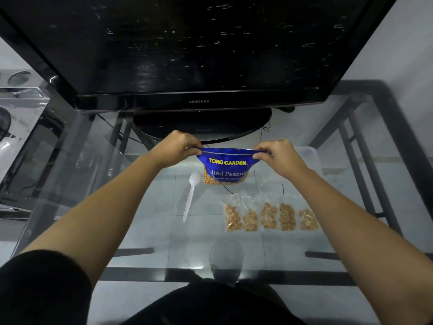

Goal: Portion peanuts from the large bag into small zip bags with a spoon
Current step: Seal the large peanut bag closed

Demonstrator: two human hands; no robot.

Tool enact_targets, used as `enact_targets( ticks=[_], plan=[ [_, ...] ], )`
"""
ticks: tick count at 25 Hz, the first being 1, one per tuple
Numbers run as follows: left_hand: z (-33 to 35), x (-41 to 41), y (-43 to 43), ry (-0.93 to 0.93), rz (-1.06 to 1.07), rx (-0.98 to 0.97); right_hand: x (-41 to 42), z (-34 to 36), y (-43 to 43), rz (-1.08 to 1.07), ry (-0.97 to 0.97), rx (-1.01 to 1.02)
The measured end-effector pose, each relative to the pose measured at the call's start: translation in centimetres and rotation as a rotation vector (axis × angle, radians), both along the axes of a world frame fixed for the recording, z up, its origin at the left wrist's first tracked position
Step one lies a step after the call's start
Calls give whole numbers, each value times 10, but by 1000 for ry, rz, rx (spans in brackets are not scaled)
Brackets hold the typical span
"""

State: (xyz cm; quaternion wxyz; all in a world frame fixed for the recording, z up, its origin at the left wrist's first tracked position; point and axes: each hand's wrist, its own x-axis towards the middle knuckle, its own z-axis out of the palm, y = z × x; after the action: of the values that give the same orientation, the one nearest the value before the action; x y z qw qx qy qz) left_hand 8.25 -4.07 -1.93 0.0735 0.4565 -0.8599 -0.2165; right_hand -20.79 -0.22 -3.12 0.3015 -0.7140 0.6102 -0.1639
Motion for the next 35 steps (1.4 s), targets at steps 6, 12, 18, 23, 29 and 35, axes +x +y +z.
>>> enact_targets(
  ticks=[6,12,18,23,29,35],
  plan=[
    [-7,-9,1,-55,50,3,6,1,-10,-33,39,57],
    [12,-67,-1,-82,-42,-13,7,1,-11,-24,45,78],
    [0,-127,3,-105,-58,2,5,2,-10,-39,73,29],
    [-3,-119,1,-192,-3,-82,9,4,-12,-53,81,52],
    [-1,-84,-3,-213,61,9,6,2,-14,-61,43,103],
    [-4,-48,-1,-220,107,7,5,4,-13,-51,11,118]
  ],
)
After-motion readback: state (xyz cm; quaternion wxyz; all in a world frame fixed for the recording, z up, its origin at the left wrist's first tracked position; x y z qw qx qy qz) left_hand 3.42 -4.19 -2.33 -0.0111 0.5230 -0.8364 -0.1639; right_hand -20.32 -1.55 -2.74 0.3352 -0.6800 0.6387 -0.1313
